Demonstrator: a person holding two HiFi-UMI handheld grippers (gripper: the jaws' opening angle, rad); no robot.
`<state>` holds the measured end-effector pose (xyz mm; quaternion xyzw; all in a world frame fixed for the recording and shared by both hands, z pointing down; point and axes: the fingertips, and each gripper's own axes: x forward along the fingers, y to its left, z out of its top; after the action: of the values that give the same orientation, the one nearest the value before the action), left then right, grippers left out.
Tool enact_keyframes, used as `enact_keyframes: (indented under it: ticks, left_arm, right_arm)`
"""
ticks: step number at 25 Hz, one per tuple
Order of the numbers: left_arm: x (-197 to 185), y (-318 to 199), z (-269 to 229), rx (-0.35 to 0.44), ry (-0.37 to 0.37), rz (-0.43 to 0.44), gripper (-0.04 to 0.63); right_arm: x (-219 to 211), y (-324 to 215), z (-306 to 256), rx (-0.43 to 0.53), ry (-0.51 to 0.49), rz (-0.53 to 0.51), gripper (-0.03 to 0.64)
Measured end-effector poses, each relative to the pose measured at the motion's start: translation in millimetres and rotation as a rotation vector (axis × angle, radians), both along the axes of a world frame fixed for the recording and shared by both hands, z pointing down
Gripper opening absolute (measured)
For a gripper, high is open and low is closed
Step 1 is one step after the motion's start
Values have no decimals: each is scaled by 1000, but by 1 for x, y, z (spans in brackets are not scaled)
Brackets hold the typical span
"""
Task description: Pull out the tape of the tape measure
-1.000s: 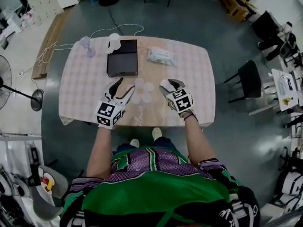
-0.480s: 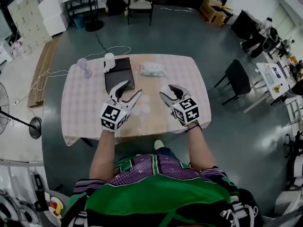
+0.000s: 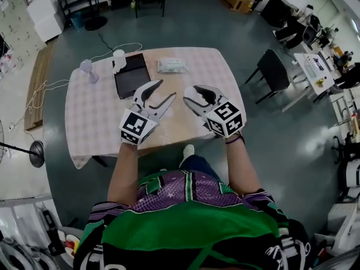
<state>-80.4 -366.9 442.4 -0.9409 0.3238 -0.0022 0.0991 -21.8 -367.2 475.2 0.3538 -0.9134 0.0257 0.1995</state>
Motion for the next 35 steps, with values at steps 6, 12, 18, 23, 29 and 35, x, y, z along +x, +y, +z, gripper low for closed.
enact_keyframes:
  ticks: [6, 12, 18, 23, 29, 35]
  left_arm:
    - [15, 3, 17, 33, -105, 29, 236]
    - [16, -10, 26, 68, -191, 14, 225]
    - [7, -20, 25, 48, -146, -15, 216]
    - [12, -11, 22, 48, -141, 33, 125]
    - [18, 4, 23, 50, -129, 65, 55]
    - [15, 9, 27, 33, -122, 66, 28]
  right_arm:
    - [-7, 5, 4, -21, 24, -55, 220]
    - [-18, -6, 5, -27, 34, -118, 219]
    - [-26, -11, 5, -39, 20, -171, 220]
    - [-28, -9, -2, -21, 31, -183, 219]
    - [-27, 0, -4, -2, 52, -174, 219]
    - [-31, 5, -3, 40, 69, -145, 219]
